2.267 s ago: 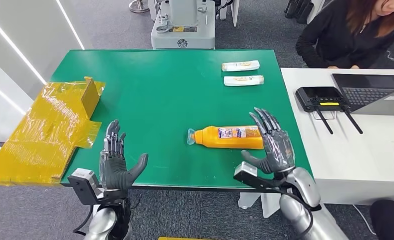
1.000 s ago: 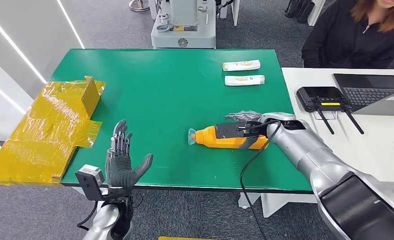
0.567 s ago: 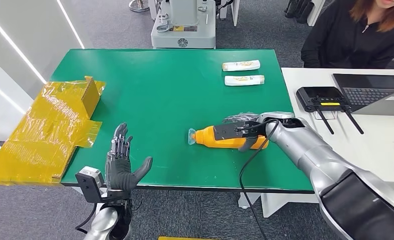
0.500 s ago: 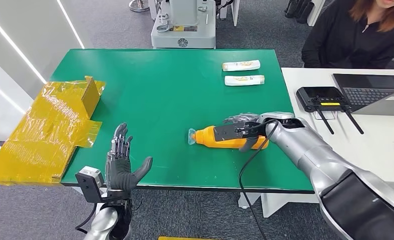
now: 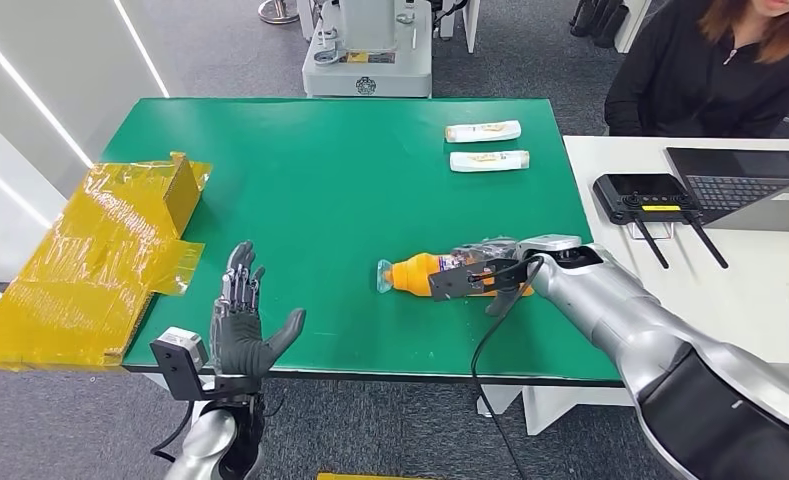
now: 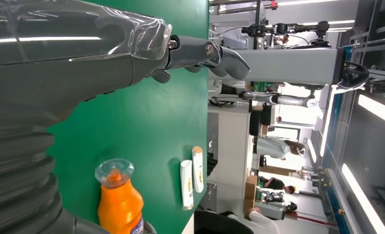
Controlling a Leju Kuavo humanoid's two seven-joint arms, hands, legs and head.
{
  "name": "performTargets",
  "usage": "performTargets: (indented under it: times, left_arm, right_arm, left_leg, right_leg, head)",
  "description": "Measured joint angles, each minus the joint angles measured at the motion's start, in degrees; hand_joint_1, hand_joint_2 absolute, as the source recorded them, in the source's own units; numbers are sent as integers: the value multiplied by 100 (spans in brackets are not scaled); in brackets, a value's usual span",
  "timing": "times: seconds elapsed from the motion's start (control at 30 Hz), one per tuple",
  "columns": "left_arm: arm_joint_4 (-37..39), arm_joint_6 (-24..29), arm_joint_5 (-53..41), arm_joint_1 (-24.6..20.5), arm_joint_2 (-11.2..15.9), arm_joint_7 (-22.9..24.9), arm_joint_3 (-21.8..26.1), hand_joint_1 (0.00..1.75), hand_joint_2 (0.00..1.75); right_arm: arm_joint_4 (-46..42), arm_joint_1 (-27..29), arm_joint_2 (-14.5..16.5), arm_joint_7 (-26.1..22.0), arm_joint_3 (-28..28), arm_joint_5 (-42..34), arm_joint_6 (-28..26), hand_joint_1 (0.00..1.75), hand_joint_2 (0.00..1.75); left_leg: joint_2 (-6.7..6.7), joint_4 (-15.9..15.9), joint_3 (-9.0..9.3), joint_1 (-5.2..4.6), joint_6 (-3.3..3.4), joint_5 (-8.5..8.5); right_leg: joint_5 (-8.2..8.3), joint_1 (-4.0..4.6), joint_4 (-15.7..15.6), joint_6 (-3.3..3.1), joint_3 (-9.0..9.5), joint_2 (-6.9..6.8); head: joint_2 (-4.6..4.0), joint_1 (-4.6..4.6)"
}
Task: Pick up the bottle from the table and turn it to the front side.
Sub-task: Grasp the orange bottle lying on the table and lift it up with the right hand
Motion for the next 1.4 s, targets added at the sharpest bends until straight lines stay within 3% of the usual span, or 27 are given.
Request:
performTargets:
  times: [0.37, 0.8, 0.83, 0.93, 0.97, 1.4]
  left_arm:
    - [3, -5, -1, -11, -17, 30, 62, 0, 175]
    - [13, -2, 18, -19, -77, -23, 85, 0, 175]
    - [13, -4, 19, -21, -84, -23, 85, 0, 175]
    - [15, -15, 19, -23, -105, -23, 85, 0, 175]
    - [17, -19, 19, -24, -109, -23, 85, 0, 175]
    - [27, 34, 42, -28, -107, -44, 89, 0, 175]
  right_arm:
    - [92, 67, 2, 218, 375, 274, -358, 0, 175]
    - [271, 156, -3, 582, 884, 414, -94, 0, 175]
    - [279, 155, -10, 592, 903, 404, -77, 9, 175]
    - [287, 148, -25, 598, 944, 391, -38, 140, 175]
    - [288, 145, -27, 597, 956, 380, -31, 175, 175]
    - [288, 106, -33, 509, 985, 265, -291, 175, 175]
  left_leg:
    - [-1, 1, 2, 0, 1, 1]
    - [4, 4, 5, 0, 4, 0]
    - [3, 4, 5, 0, 5, 0]
    - [0, 4, 5, 0, 9, 4]
    - [0, 4, 5, 0, 10, 6]
    - [1, 8, 5, -1, 11, 7]
  right_leg:
    - [0, 0, 0, 1, 5, -2]
    - [1, 0, -4, 2, 5, 4]
    - [1, 0, -4, 2, 6, 3]
    - [3, 0, -4, 4, 8, -2]
    - [4, 0, -4, 5, 9, -3]
    - [10, 0, -5, 12, 13, 0]
  head:
    - [0, 0]
    - [0, -1]
    - [0, -1]
    - [0, 0]
    - [0, 0]
    - [0, 0]
